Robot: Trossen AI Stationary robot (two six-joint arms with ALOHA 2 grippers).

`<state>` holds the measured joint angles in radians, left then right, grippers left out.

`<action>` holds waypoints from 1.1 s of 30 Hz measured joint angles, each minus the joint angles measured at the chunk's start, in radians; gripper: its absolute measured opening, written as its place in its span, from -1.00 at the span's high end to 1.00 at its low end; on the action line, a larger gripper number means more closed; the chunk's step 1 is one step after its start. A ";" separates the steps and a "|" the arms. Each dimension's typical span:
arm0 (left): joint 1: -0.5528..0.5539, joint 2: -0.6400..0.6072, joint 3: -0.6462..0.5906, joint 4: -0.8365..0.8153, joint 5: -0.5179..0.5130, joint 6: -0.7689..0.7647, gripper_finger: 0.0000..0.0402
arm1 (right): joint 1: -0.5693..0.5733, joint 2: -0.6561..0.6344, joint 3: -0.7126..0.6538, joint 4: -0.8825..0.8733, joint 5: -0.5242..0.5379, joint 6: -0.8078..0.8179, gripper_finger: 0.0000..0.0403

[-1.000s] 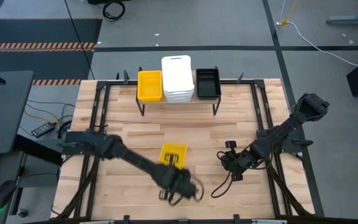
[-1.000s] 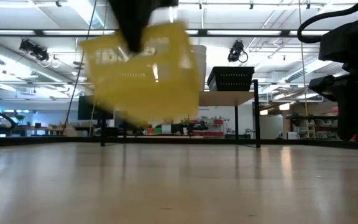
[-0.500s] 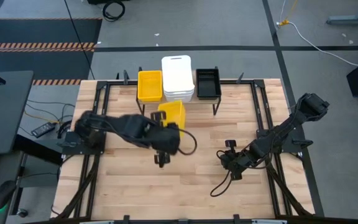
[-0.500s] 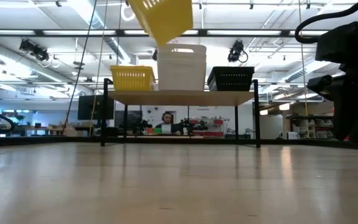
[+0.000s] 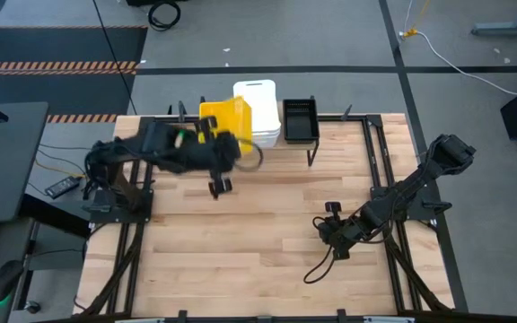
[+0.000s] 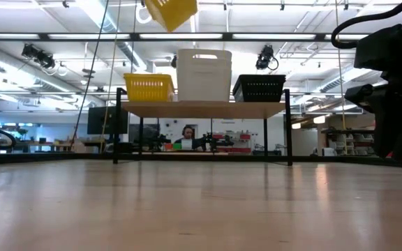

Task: Stack baskets on shelf by color
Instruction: Stack the yellow basket on the yellow basket on the shelf

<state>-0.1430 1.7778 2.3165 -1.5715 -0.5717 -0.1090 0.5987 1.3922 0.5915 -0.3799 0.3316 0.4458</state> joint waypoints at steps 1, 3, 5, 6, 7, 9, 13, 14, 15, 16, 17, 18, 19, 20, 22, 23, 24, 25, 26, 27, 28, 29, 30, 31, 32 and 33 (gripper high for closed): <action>0.023 -0.007 0.000 0.000 0.007 0.004 0.92 | 0.000 0.000 0.000 0.000 0.000 0.000 0.46; 0.065 -0.015 0.000 0.000 0.043 0.024 0.92 | 0.000 0.000 0.000 0.000 0.000 0.000 0.46; 0.102 -0.015 0.000 0.000 0.066 0.052 0.93 | 0.000 0.000 0.000 0.000 0.000 0.000 0.46; 0.119 -0.014 0.000 0.000 0.074 0.071 0.94 | 0.000 0.000 0.000 0.000 0.000 0.000 0.46; 0.135 -0.014 0.000 0.001 0.079 0.090 0.93 | 0.000 0.000 0.000 0.000 0.000 0.000 0.46; 0.166 -0.013 0.000 0.000 0.079 0.133 0.93 | 0.000 0.000 0.000 0.000 0.000 0.005 0.46; 0.238 -0.017 0.000 0.001 0.060 0.193 0.92 | 0.001 0.000 0.000 -0.002 -0.001 0.025 0.46; 0.259 -0.024 0.000 0.001 0.061 0.199 0.92 | 0.002 0.000 0.000 -0.003 -0.005 0.029 0.46; 0.279 -0.032 0.000 0.000 0.065 0.203 0.93 | 0.002 0.000 0.000 -0.003 -0.011 0.031 0.46; 0.299 -0.045 0.000 0.000 0.079 0.205 0.93 | 0.002 0.000 0.000 -0.003 -0.014 0.031 0.46; 0.319 -0.054 0.000 0.000 0.101 0.205 0.94 | 0.002 0.000 0.000 -0.004 -0.016 0.031 0.46; 0.335 -0.058 0.001 0.000 0.126 0.204 0.93 | 0.002 0.000 0.000 -0.005 -0.016 0.031 0.46; 0.348 -0.060 0.002 0.000 0.154 0.201 0.93 | 0.002 0.000 0.000 -0.006 -0.016 0.030 0.46; 0.359 -0.063 0.000 0.000 0.183 0.200 0.92 | 0.002 0.000 0.000 -0.006 -0.016 0.030 0.46; 0.363 -0.065 -0.018 0.003 0.230 0.205 0.92 | 0.002 0.000 0.000 -0.007 -0.016 0.031 0.46; 0.362 -0.068 -0.040 0.002 0.235 0.212 0.92 | 0.002 0.000 0.000 -0.008 -0.014 0.031 0.46; 0.359 -0.072 -0.074 0.001 0.235 0.221 0.93 | 0.002 0.000 0.000 -0.009 -0.012 0.031 0.46; 0.359 -0.079 -0.116 0.003 0.237 0.226 0.93 | 0.002 0.000 0.000 -0.008 -0.012 0.031 0.46; 0.363 -0.087 -0.162 0.000 0.239 0.233 0.93 | 0.002 0.000 0.000 -0.008 -0.012 0.034 0.46; 0.366 -0.096 -0.207 -0.001 0.240 0.246 0.93 | 0.002 0.000 0.000 -0.008 -0.012 0.040 0.46; 0.371 -0.108 -0.248 0.001 0.238 0.251 0.93 | 0.002 0.000 0.000 -0.009 -0.012 0.046 0.46; 0.378 -0.125 -0.287 0.002 0.236 0.253 0.93 | 0.002 0.000 0.000 -0.009 -0.012 0.049 0.46; 0.384 -0.143 -0.321 -0.002 0.235 0.252 0.92 | 0.002 0.000 0.000 -0.008 -0.012 0.050 0.46; 0.390 -0.161 -0.351 -0.002 0.234 0.252 0.92 | 0.002 0.000 0.000 -0.009 -0.012 0.050 0.46; 0.397 -0.179 -0.378 0.001 0.234 0.252 0.92 | 0.002 0.000 0.000 -0.009 -0.012 0.050 0.46; 0.404 -0.197 -0.403 0.000 0.235 0.252 0.92 | 0.002 0.000 0.000 -0.009 -0.012 0.049 0.46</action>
<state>0.2605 1.5804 1.9136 -1.5714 -0.3363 0.1429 0.6006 1.3922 0.5915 -0.3888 0.3199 0.4952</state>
